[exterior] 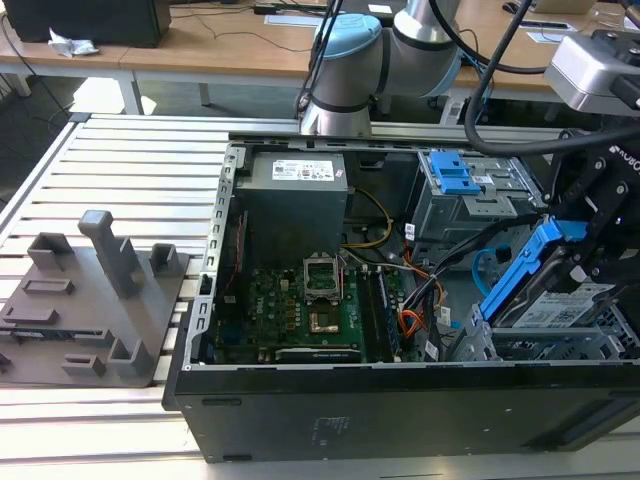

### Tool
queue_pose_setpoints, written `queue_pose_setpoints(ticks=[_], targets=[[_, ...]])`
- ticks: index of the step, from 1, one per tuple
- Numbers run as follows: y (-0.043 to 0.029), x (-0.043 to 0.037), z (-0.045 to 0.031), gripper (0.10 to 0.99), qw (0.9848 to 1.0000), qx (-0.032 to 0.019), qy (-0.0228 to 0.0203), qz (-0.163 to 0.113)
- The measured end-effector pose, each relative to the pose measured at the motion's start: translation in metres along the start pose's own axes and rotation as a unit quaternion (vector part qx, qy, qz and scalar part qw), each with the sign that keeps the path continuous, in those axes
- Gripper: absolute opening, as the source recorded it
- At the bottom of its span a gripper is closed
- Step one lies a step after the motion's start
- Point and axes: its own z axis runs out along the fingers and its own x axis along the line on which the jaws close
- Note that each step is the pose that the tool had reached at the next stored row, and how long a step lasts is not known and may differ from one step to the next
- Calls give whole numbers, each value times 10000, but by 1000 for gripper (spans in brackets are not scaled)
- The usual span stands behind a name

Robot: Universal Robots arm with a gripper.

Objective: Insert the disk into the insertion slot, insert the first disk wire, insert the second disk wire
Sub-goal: 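Insert the disk into the insertion slot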

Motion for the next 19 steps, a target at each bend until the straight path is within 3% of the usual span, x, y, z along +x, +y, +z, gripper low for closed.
queue_pose_setpoints(ticks=[9, 11, 15, 18, 19], targets=[[0, 1, 3, 365, 10000, -1, 2, 0], [0, 0, 3, 439, 10000, 0, 1, 0], [0, 0, 5, 439, 10000, 0, -1, 0], [0, 0, 6, 361, 10000, 0, 0, 0], [0, 0, 6, 235, 10000, 0, 0, 0]])
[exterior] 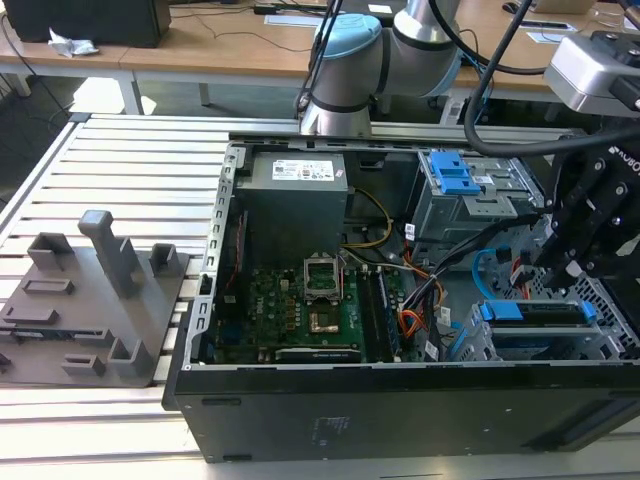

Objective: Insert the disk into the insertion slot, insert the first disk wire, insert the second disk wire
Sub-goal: 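Insert the disk into the insertion slot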

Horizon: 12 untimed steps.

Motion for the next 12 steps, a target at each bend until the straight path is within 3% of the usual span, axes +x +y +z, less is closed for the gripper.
queue_pose_setpoints(ticks=[2, 3, 10, 12], targets=[[0, 0, 1, 118, 10000, 0, -1, 0], [0, 0, 1, 106, 10000, 0, 0, 0], [-5, 0, 5, 106, 10000, 0, -1, -1], [-51, -2, 1, 106, 10000, -2, -1, 0]])
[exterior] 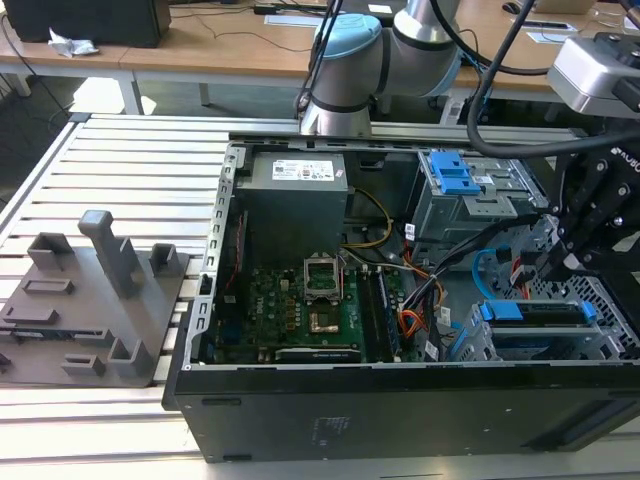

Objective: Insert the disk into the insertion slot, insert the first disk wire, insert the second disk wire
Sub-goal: 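Insert the disk into the insertion slot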

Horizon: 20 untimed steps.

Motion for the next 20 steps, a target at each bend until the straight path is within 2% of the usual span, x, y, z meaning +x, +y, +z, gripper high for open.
queue_pose_setpoints(ticks=[3, 11, 17, 20], targets=[[-41, -2, 7, 106, 10000, -3, -1, 0], [-63, 0, 184, 106, 10000, -6, 0, 0], [-74, 81, 330, 106, 10000, -7, -2, 0], [-75, 84, 340, 106, 10000, -6, 1, 0]])
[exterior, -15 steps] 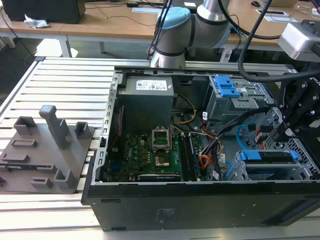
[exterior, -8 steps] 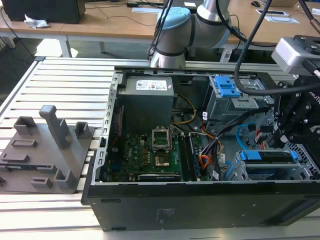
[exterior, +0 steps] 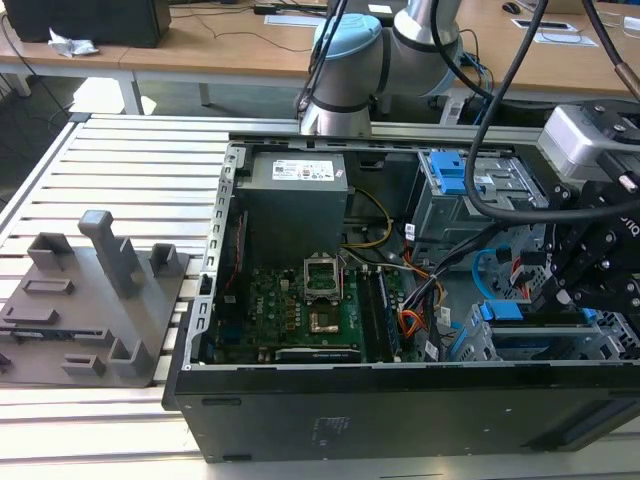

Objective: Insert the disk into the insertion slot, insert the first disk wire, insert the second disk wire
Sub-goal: 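Insert the disk into the insertion slot, then insert the first disk wire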

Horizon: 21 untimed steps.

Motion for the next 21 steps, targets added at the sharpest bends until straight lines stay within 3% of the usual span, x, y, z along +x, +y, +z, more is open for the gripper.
queue_pose_setpoints(ticks=[10, 14, 19, 21], targets=[[-1, 0, 4, 106, 10000, 0, -1, 1], [-87, -2, -12, 106, 10000, 0, 1, -16], [-86, -4, -175, 106, 10000, 0, 0, -19], [-85, -4, -177, 106, 10000, 0, -1, -19]])
